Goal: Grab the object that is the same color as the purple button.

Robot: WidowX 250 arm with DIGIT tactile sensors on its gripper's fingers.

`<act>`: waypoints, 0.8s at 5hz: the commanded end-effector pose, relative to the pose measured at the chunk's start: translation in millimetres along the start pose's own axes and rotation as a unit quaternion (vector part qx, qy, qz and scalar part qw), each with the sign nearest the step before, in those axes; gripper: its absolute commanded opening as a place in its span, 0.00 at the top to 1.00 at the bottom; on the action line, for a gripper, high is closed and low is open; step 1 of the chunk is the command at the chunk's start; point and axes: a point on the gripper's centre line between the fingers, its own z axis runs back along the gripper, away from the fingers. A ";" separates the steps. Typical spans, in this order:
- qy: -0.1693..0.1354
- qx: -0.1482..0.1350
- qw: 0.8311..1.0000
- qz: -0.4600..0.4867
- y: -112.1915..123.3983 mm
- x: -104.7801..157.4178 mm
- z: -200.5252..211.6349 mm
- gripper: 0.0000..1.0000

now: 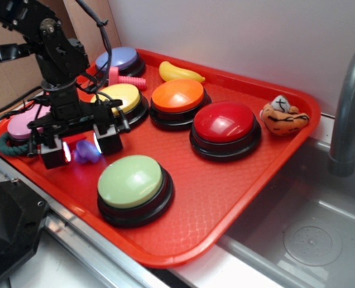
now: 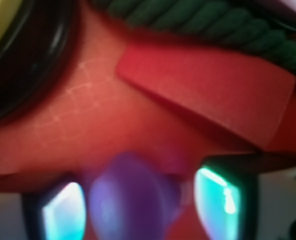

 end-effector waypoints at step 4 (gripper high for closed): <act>-0.023 0.009 0.953 -0.302 -15.1 -6.3 97.4 1.00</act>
